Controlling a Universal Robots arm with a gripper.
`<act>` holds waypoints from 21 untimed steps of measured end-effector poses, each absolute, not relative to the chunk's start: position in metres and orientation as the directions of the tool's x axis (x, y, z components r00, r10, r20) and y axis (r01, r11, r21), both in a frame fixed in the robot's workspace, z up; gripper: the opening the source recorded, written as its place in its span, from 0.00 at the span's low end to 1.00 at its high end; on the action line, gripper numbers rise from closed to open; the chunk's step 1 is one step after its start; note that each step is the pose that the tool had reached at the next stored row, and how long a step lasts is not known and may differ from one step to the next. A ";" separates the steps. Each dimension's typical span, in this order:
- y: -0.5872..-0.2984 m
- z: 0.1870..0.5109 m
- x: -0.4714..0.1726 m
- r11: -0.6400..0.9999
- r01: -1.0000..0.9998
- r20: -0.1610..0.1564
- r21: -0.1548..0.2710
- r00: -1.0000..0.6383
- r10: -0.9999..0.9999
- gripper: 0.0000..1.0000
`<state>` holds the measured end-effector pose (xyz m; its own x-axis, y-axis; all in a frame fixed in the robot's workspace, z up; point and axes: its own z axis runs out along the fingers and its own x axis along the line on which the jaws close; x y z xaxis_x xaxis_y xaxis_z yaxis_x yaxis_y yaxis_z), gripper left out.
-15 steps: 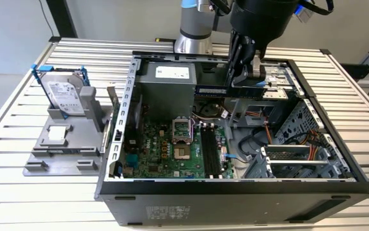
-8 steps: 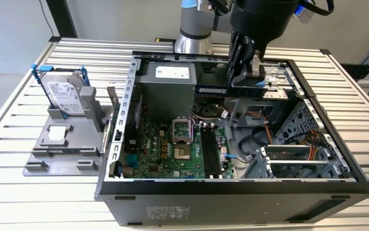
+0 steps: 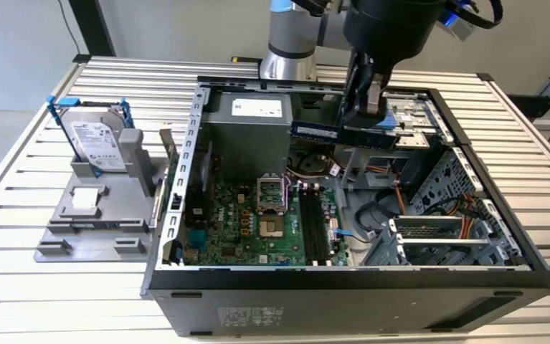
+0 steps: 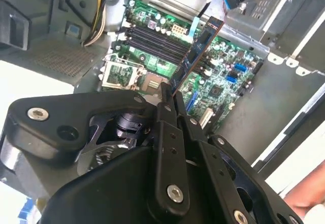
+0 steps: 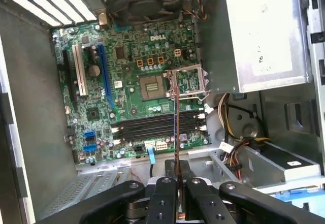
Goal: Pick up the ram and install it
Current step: 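Insert the ram into the slot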
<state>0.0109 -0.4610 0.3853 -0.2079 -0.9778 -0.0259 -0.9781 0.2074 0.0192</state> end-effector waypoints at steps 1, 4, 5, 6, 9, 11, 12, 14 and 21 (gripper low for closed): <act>-0.461 0.385 0.011 0.225 -0.974 -0.026 0.019 -0.225 -0.974 0.00; -0.461 0.385 0.011 0.277 -0.961 -0.026 0.019 -0.277 -0.960 0.00; -0.461 0.385 0.011 0.294 -0.955 -0.026 0.019 -0.295 -0.955 0.00; -0.461 0.385 0.011 0.311 -0.950 -0.026 0.019 -0.312 -0.950 0.00; -0.461 0.385 0.011 0.362 -0.932 -0.026 0.019 -0.362 -0.932 0.00; -0.461 0.385 0.011 0.395 -0.919 -0.026 0.019 -0.395 -0.918 0.00; -0.461 0.385 0.011 0.412 -0.911 -0.026 0.019 -0.412 -0.911 0.00; -0.461 0.385 0.011 0.444 -0.896 -0.026 0.019 -0.444 -0.896 0.00; -0.461 0.385 0.011 0.551 -0.834 -0.026 0.019 -0.551 -0.834 0.00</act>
<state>0.0109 -0.4610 0.3853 -0.5514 -0.8339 -0.0259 -0.8342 0.5511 0.0192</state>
